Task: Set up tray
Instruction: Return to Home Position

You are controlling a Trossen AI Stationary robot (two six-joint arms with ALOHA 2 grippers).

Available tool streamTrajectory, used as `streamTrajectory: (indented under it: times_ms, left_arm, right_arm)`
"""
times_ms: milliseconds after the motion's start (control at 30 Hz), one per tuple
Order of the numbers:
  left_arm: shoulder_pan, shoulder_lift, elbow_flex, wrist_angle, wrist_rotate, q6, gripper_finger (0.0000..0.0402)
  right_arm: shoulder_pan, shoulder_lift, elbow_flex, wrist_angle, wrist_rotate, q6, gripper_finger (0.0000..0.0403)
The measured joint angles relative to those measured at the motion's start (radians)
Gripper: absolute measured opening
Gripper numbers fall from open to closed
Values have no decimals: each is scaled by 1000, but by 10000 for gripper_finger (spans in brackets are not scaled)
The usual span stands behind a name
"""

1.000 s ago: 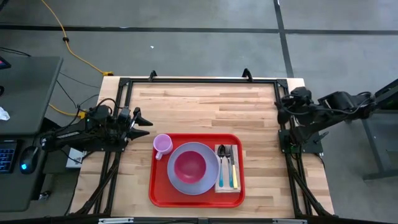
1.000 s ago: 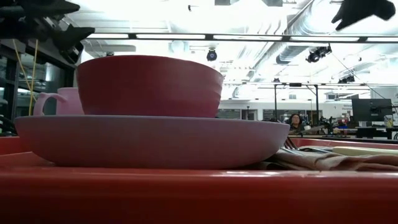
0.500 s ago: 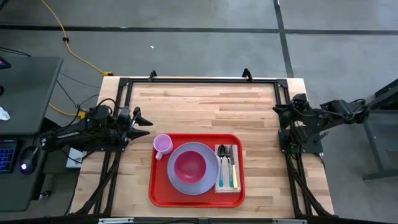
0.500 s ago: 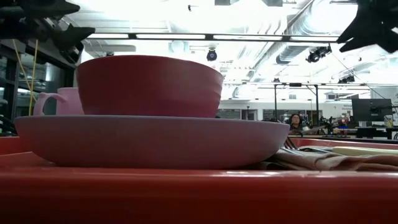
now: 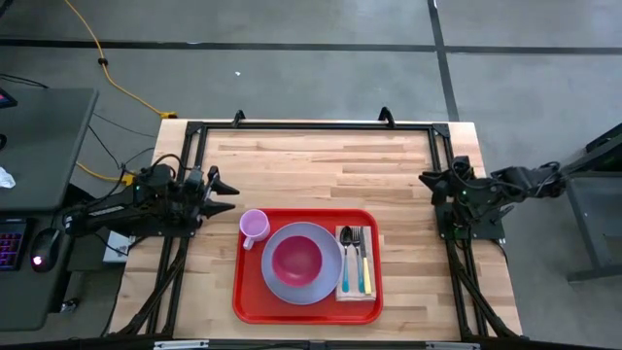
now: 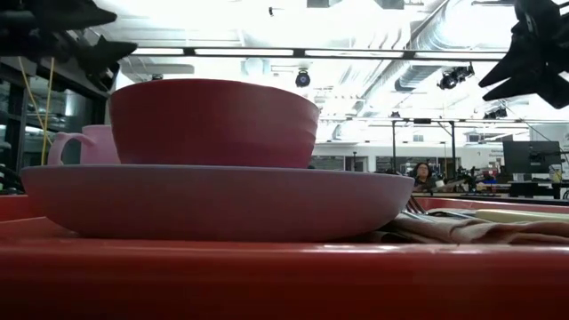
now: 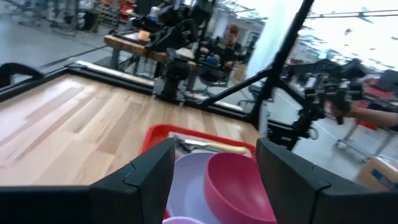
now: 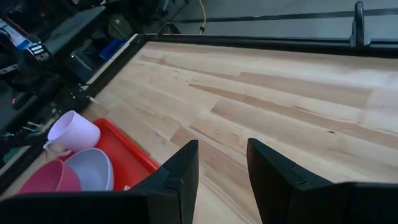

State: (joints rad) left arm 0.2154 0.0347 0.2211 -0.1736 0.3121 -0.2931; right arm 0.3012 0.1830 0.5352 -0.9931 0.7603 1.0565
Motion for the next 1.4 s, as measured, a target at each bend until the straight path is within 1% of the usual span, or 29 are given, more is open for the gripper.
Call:
streamTrajectory:
  times_ms: [67, 133, 233, 333, 400, 500, 667, 933, 1100, 1233, 1400]
  left_arm:
    - [0, 0, 0, -16, -23, 1, 255]
    - [0, 0, -20, 14, -31, 1, 255]
    - [0, -3, -89, 132, -31, -6, 255]
    - [0, -5, -172, 265, -30, -55, 255]
    - [0, -6, -206, 312, -27, -79, 255]
    - [0, -5, -203, 302, -29, -83, 255]
    - [0, -16, -203, 296, -35, -41, 255]
    - [0, -15, -203, 241, -43, -25, 255]
    - [0, -15, -203, 245, -46, -2, 255]
    - [0, -15, -203, 245, -46, 1, 255]
    - [0, -15, -203, 245, -46, 8, 255]
  right_arm:
    - [0, -18, -17, 14, 3, 1, 113]
    - [0, -32, -29, 22, 8, 1, 113]
    - [0, -50, -45, 31, 15, 1, 113]
    - [0, -62, -60, 37, 15, 16, 113]
    - [0, -67, -70, 43, 14, 19, 113]
    - [0, -68, -86, 58, 15, 23, 113]
    - [0, -68, -107, 59, 15, 44, 113]
    - [0, -68, -108, 46, 30, 39, 113]
    - [0, -68, -108, 54, 47, 33, 113]
    - [1, -68, -108, 136, 52, -41, 113]
    - [1, -68, -108, 257, 37, -186, 113]
